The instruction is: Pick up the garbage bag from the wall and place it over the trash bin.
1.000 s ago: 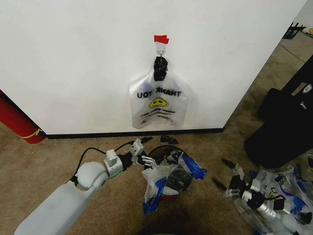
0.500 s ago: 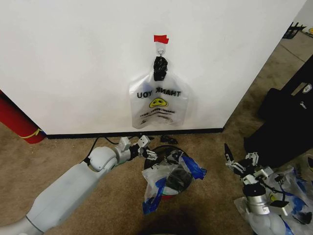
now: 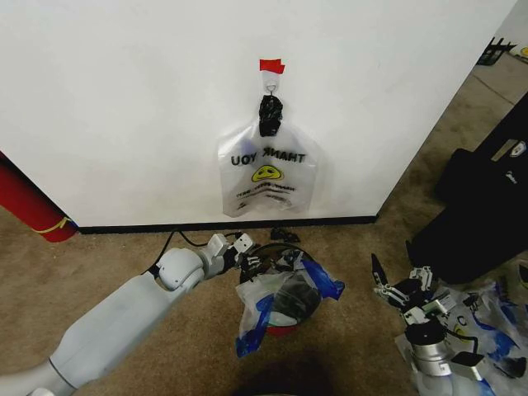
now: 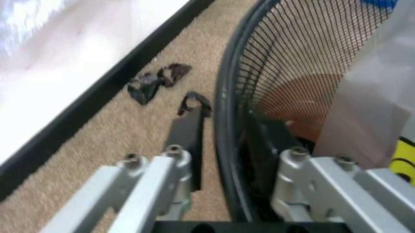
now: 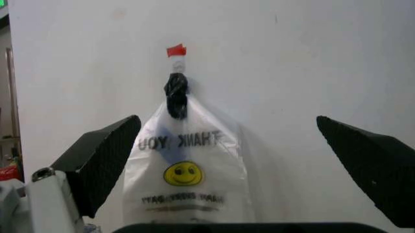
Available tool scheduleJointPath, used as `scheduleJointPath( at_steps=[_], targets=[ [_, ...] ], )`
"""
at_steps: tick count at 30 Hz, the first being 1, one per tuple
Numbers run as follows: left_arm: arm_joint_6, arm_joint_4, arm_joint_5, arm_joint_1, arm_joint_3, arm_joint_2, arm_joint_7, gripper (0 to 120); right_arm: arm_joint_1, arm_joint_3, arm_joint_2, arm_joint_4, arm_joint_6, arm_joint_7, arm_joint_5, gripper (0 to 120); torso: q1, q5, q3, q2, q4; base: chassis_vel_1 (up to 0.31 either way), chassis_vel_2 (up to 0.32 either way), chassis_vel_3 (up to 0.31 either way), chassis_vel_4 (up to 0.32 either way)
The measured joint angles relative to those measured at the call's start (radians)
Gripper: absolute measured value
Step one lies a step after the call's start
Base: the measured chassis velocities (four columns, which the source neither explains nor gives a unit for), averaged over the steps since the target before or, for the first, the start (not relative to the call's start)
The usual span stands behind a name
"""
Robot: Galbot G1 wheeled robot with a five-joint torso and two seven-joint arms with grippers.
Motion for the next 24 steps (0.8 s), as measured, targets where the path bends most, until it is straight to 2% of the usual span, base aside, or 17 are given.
scheduleJointPath(
  at_steps=[2,4,5,11,12,15,18,19,20,24],
  targets=[
    [0.028,-0.020,-0.023,0.024,-0.020,0.005,-0.023,13,0.001,-0.002,0.000,-0.003,0.002,0.000,-0.009,100,0.000,0.0000,0.000,0.000,0.0000,0.000,0.000,0.000,0.000],
    [0.069,-0.051,-0.075,0.065,-0.051,0.009,-0.112,5,0.001,-0.004,0.000,-0.008,0.007,0.000,-0.015,100,0.000,-0.0001,0.000,0.000,0.0000,0.000,0.000,0.000,0.000],
    [0.069,-0.051,-0.075,0.065,-0.051,0.009,-0.112,5,0.001,-0.004,0.000,-0.008,0.007,0.000,-0.015,100,0.000,-0.0001,0.000,0.000,0.0000,0.000,0.000,0.000,0.000],
    [0.127,-0.102,-0.227,0.150,-0.111,0.009,-0.350,4,0.013,-0.010,-0.009,-0.030,0.016,0.000,-0.019,100,0.000,-0.0004,0.000,0.000,-0.0003,0.000,0.000,0.000,0.000],
    [0.127,-0.102,-0.227,0.150,-0.111,0.009,-0.350,4,0.013,-0.010,-0.009,-0.030,0.016,0.000,-0.019,100,0.000,-0.0004,0.000,0.000,-0.0003,0.000,0.000,0.000,0.000],
    [0.159,-0.148,-0.353,0.188,-0.147,0.013,-0.524,4,0.024,-0.019,-0.014,-0.043,0.017,0.000,-0.023,100,0.000,-0.0003,0.000,0.000,-0.0001,0.000,0.000,0.000,0.000],
    [0.180,-0.223,-0.559,0.227,-0.198,0.017,-0.755,3,0.043,-0.033,-0.014,-0.066,0.020,-0.002,-0.035,100,0.000,0.0005,0.000,0.000,0.0003,0.000,0.000,0.000,0.000],
    [0.176,-0.250,-0.626,0.243,-0.215,0.017,-0.826,3,0.051,-0.040,-0.014,-0.074,0.021,-0.003,-0.039,100,0.000,0.0003,0.000,0.000,0.0004,0.000,0.000,0.000,0.000],
    [0.176,-0.250,-0.626,0.243,-0.215,0.017,-0.826,3,0.051,-0.040,-0.014,-0.074,0.021,-0.003,-0.039,100,0.000,0.0003,0.000,0.000,0.0004,0.000,0.000,0.000,0.000],
    [0.111,-0.346,-0.833,0.306,-0.276,0.003,-1.077,3,0.078,-0.073,-0.018,-0.095,0.013,0.007,-0.060,100,0.000,0.0003,0.000,0.000,0.0003,0.000,0.000,0.000,0.000]
  ],
)
